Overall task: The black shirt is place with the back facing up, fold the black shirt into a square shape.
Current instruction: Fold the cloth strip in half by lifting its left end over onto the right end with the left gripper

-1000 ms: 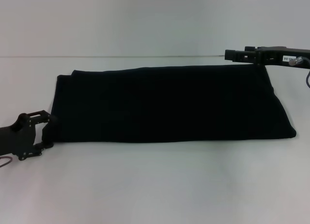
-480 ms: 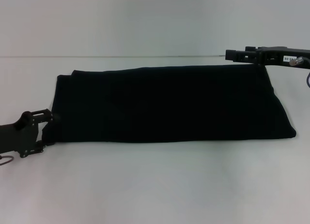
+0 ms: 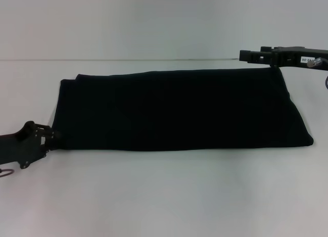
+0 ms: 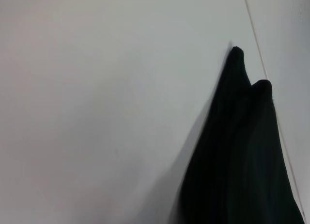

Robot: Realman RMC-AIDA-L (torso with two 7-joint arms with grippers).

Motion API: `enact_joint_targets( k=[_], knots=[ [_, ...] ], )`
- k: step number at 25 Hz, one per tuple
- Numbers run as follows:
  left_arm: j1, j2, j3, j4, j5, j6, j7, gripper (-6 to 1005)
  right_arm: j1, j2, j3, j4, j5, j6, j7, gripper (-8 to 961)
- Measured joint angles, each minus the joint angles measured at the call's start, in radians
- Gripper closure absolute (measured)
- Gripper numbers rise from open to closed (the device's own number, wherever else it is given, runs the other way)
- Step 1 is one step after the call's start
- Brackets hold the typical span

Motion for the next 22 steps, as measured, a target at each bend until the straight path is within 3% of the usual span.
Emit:
enact_joint_targets(
  k=[12,22],
  knots=[
    [0.005,-0.001,-0.004,0.001,0.007,-0.013,0.057,945,-0.001,0.009,0.000,0.000,0.001,0.008,-0.017,66],
    [0.034,-0.002,-0.022,0.064,-0.002,-0.015,0.337,972,-0.007,0.044,0.000,0.006,0.082,0.023,-0.088,67]
  ],
)
